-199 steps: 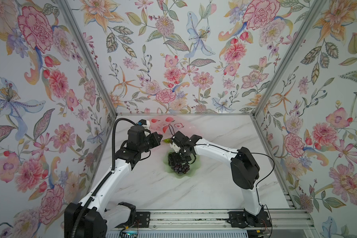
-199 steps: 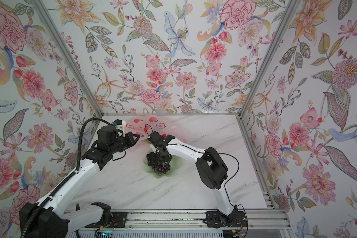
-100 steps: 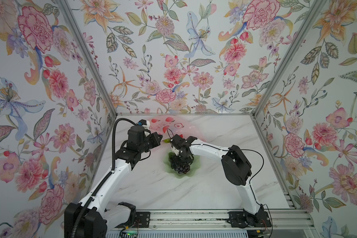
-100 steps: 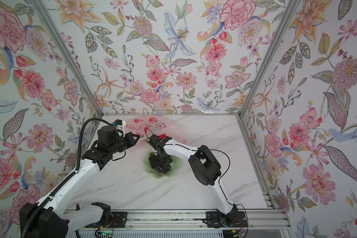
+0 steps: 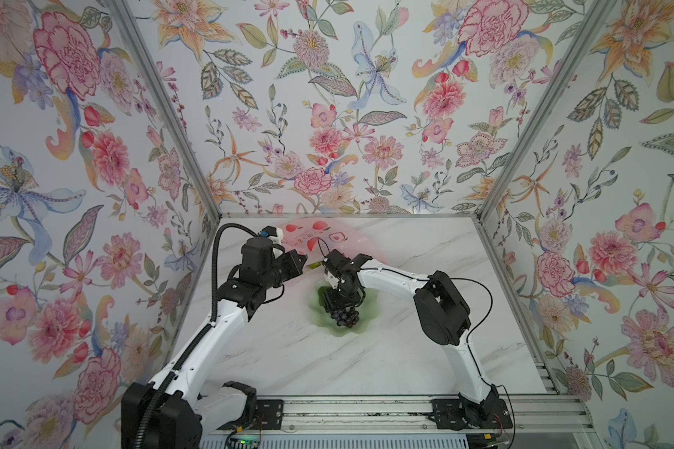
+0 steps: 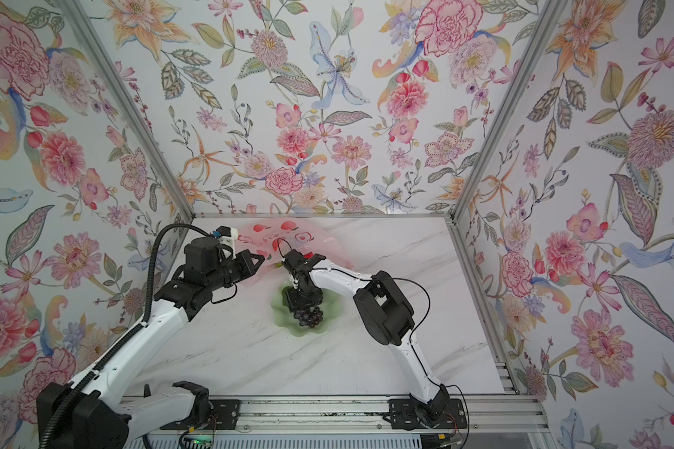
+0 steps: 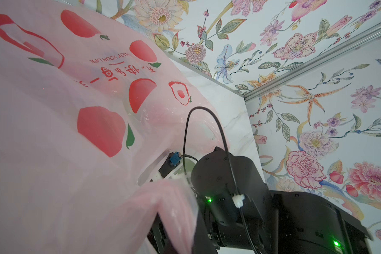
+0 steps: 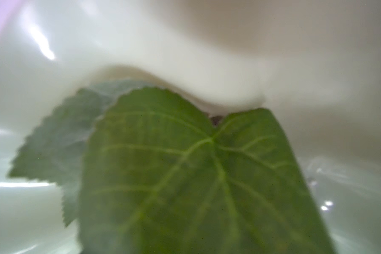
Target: Place the fruits into the plastic bag
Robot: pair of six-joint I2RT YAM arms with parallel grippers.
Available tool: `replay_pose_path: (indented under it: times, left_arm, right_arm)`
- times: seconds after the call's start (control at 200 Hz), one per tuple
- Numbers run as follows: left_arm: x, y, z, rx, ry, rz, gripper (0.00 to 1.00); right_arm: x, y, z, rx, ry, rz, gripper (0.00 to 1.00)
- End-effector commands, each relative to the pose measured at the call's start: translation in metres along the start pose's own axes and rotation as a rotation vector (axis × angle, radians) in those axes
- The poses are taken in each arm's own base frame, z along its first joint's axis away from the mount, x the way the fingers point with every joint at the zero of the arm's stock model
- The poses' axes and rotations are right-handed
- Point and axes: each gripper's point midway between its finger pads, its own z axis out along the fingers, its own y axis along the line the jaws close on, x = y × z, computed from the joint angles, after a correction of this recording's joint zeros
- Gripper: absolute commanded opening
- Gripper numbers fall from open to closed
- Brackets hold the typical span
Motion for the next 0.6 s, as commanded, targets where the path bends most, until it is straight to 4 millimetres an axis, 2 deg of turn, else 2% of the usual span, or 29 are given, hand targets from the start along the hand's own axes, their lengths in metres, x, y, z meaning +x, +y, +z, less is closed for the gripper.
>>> replay_pose_path:
  times: [0.0, 0.165, 0.27, 0.405, 0.596]
  left_arm:
    - [0.000, -0.007, -0.008, 0.021, -0.003, 0.012, 0.00]
    - [0.001, -0.007, -0.009, 0.022, -0.005, 0.004, 0.00]
    - [-0.001, -0.008, -0.011, 0.024, -0.014, 0.003, 0.00]
    - [-0.003, -0.009, -0.014, 0.025, -0.024, 0.003, 0.00]
    - [-0.006, -0.015, -0.016, 0.048, -0.038, 0.010, 0.00]
  right_arm:
    - [0.003, -0.012, 0.002, -0.034, -0.009, 0.062, 0.55]
    - [-0.006, -0.004, -0.010, -0.196, -0.093, 0.123, 0.45]
    - [-0.016, 0.005, -0.024, -0.344, -0.170, 0.162, 0.42]
    - [-0.028, 0.012, -0.048, -0.523, -0.267, 0.215, 0.39]
    - [-0.029, 0.014, -0.069, -0.653, -0.326, 0.240, 0.36]
